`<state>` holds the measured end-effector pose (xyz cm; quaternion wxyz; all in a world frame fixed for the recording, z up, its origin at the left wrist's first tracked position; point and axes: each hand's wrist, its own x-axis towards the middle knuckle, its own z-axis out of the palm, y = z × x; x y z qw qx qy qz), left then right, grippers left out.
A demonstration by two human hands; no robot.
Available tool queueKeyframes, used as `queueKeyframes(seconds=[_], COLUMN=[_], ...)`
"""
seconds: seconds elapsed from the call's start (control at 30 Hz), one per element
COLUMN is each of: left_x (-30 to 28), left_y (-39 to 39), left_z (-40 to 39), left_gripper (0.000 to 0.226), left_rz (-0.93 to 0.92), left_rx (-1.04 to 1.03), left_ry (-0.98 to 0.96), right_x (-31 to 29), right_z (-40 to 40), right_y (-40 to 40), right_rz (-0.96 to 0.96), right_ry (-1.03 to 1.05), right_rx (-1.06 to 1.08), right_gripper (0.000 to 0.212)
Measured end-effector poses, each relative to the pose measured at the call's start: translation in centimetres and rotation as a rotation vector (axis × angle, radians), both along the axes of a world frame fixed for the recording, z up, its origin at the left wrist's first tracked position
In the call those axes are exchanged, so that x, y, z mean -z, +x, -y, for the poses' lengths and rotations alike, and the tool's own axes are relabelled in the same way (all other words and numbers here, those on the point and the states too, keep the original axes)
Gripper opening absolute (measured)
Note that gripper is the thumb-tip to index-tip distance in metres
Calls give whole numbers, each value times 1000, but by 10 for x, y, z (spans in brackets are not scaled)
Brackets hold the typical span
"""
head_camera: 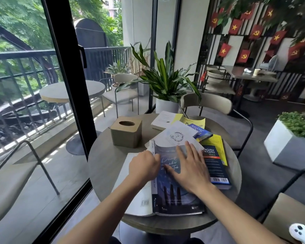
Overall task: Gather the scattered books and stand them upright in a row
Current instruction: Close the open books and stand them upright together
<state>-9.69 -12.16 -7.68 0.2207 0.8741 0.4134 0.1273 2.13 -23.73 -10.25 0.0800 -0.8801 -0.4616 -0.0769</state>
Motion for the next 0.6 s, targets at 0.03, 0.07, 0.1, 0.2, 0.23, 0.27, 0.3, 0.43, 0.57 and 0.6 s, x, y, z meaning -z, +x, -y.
queueKeyframes(seconds=[0.03,0.07,0.1,0.2,0.23,0.27,0.3,0.43,0.57,0.6], left_x=[-3,-7,-11,-25,-30,-37,-44,-75,-85,-83], left_y=[-6,-12,-19,-38,-45,-52,-58,-81,-91,-90], left_z=[3,5,7,11,12,15,17,22,15,13], left_gripper=[39,40,41,43,42,40,37,33,29,26], left_rz=[37,80,131,279,324,370,414,548,675,701], left_rx=[7,6,-4,-42,-41,-32,-25,-17,31,46], left_ry=[25,41,52,104,130,162,194,398,562,578], right_x=[-3,-5,-9,-21,-26,-30,-34,-47,-52,-54], right_z=[0,0,0,-5,-7,-9,-10,-19,-34,-37], right_y=[-3,-7,-11,-26,-32,-38,-45,-63,-66,-65], right_rz=[-2,3,14,25,4,-30,-81,-396,-503,-516], right_ry=[4,19,50,165,175,180,194,322,386,380], right_rx=[-7,-18,-34,-105,-138,-179,-224,-397,-490,-493], right_gripper=[100,102,103,95,93,88,81,54,68,74])
